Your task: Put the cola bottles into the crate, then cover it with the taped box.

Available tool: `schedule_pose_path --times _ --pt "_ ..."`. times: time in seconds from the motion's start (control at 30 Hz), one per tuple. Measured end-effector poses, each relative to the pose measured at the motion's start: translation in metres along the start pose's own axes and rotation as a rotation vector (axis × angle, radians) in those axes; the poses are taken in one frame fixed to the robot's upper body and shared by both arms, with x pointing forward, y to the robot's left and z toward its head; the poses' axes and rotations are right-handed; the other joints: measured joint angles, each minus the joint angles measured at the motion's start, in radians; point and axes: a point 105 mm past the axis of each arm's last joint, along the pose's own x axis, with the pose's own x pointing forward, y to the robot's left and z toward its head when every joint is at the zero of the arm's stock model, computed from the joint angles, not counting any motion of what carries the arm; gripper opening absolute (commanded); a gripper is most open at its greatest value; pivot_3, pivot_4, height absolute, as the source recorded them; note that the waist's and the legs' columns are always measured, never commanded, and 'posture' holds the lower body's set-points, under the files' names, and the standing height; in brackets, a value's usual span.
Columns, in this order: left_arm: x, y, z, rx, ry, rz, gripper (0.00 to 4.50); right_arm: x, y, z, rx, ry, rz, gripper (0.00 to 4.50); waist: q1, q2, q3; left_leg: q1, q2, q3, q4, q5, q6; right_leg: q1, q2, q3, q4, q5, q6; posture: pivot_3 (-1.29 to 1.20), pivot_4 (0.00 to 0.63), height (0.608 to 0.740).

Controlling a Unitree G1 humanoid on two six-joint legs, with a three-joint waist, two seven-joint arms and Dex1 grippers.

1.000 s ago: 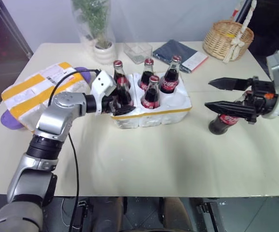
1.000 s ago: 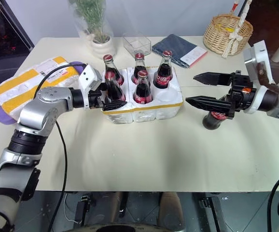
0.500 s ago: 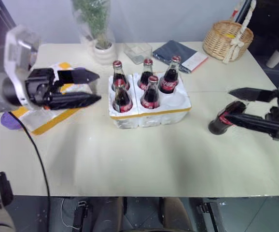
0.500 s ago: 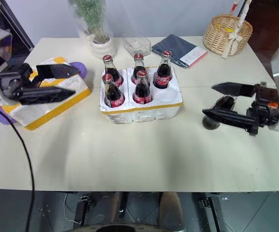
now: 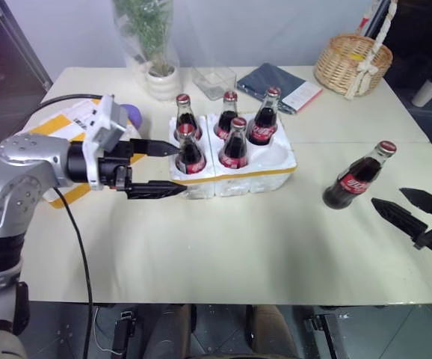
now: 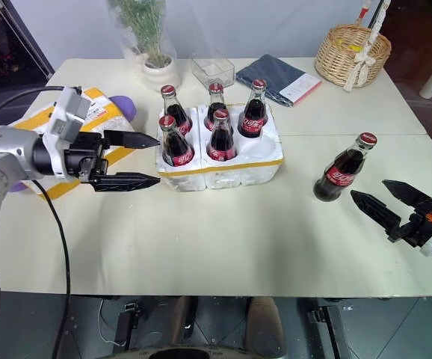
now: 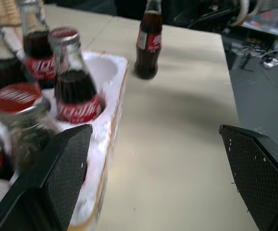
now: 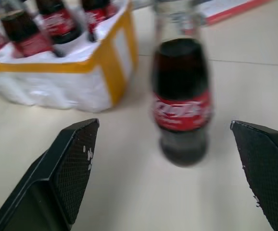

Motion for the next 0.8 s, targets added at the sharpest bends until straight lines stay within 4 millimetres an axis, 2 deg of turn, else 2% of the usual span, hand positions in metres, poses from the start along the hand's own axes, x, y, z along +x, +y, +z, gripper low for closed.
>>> schedule_pose_path --times 0.17,0.4,0.8 --pt "0.008 -0.002 -0.001 -0.005 -0.012 -0.030 4.43 0.021 -0.004 -0.014 0.024 -0.021 -0.033 4.50 -0.012 0.000 0.000 0.000 0.000 0.000 0.000 0.000 0.000 0.000 0.000 0.000 0.000 0.000 0.000 0.00 0.150 0.736" --pt "0.018 0.004 0.001 0.016 -0.028 -0.017 4.43 0.045 -0.014 -0.014 0.066 -0.070 -0.069 4.50 -0.015 0.001 0.000 0.000 0.000 0.000 -0.001 0.000 0.000 0.000 0.000 0.000 0.000 0.000 0.000 0.00 0.150 0.736" --pt "0.018 0.006 0.002 0.017 -0.029 0.001 4.43 0.086 -0.008 -0.024 0.091 -0.037 0.015 4.50 -0.016 0.001 0.000 0.000 0.000 -0.001 -0.001 0.000 0.000 -0.001 0.000 0.000 0.001 0.000 0.000 0.00 0.150 0.736"
